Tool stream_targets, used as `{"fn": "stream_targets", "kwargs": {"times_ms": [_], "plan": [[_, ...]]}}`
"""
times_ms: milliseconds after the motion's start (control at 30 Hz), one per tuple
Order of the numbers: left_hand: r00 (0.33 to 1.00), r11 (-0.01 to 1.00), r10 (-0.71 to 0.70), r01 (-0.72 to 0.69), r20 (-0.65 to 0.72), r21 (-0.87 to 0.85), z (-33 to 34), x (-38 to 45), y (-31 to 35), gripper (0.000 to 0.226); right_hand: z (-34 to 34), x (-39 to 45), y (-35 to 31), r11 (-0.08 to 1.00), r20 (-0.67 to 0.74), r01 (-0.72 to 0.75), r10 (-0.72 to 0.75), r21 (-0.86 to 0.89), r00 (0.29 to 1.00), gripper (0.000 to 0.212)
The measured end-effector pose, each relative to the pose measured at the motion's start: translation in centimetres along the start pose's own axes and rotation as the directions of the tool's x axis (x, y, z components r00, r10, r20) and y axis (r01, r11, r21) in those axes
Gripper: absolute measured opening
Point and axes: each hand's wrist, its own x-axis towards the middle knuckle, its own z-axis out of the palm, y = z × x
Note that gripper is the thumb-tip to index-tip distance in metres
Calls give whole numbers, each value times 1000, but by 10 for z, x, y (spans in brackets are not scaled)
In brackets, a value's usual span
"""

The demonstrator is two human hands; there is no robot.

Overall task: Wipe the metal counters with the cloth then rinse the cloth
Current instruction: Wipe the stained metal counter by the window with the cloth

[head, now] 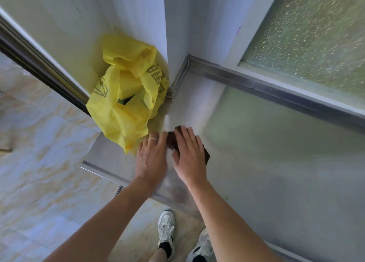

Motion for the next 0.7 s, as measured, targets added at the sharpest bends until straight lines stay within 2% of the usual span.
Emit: {"fn": "stream_targets", "kwargs": {"times_ms": [67, 133, 267, 533, 700], "plan": [[1000, 1000, 4, -5, 18, 20, 5, -1, 9, 44, -8, -1, 17, 993, -24, -99, 98, -62, 995, 61], [1000, 1000, 6, -6, 18, 25, 9, -6, 18, 35, -15, -11, 36, 981, -51, -164, 160, -100, 986, 61], [1000, 999, -14, 13, 24, 33, 15, -18, 35, 29, -29, -36, 65, 967, -85, -224, 214, -124, 973, 61], [996, 996, 78, -80, 48, 27, 26, -55, 101, 26, -48, -69, 105, 980, -77, -195, 193, -27, 978, 59], [997, 999, 45, -46, 64, 18, 34, -74, 132, 26, -81, -124, 144, 990, -33, -128, 127, -51, 991, 59]]}}
